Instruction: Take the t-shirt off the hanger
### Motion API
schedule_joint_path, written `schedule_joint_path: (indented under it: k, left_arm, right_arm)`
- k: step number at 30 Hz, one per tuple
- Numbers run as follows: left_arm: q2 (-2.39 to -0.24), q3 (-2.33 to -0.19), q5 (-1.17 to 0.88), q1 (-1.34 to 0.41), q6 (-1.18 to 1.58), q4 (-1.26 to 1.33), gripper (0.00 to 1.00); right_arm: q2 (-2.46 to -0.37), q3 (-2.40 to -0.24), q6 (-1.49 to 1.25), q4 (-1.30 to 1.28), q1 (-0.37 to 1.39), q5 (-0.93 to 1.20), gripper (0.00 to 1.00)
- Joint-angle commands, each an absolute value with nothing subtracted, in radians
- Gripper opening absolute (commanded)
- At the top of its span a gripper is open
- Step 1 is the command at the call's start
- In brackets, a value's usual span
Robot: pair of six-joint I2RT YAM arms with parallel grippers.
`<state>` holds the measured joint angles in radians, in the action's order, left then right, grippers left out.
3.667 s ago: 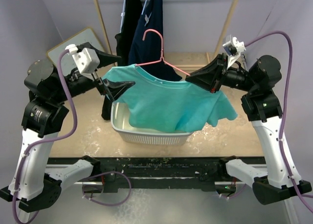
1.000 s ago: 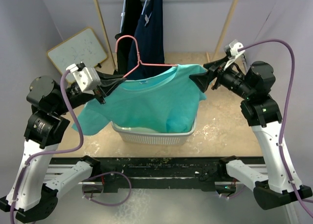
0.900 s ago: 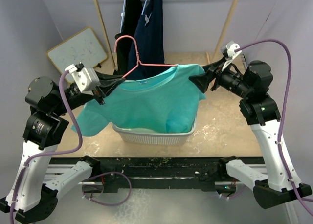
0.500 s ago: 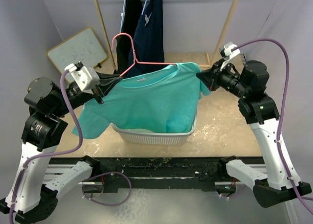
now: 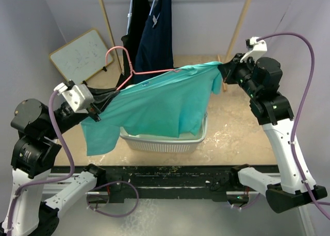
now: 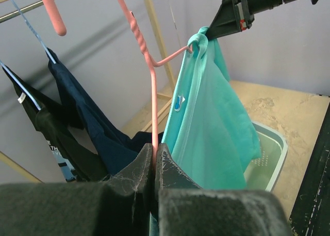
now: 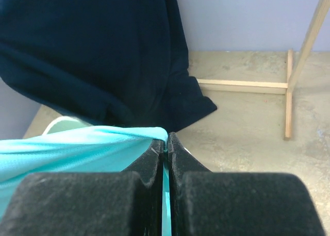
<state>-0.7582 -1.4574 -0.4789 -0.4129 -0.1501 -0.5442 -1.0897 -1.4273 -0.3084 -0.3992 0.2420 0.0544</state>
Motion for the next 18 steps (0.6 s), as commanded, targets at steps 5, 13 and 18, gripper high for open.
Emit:
schedule_joint_path:
  k: [5,13,18]
  left_arm:
    - [-0.66,-1.454,-0.465,-0.406,-0.131,-0.485,0.0]
    - [-0.625,-1.428,-0.494,-0.405,-0.107,-0.504,0.0]
    - [-0.613,-1.441,-0.492,-0.406,-0.099,-0.503,0.0]
  right_arm:
    - [-1.163,-1.483,-0.347,-0.387,0.197,-0.228,0.0]
    - [-1.193,-1.525,-0.393,-0.343,0.19,-0.23,0.0]
    - [-1.252,-1.543,-0.396,-0.383,0.175,-0.253,0.0]
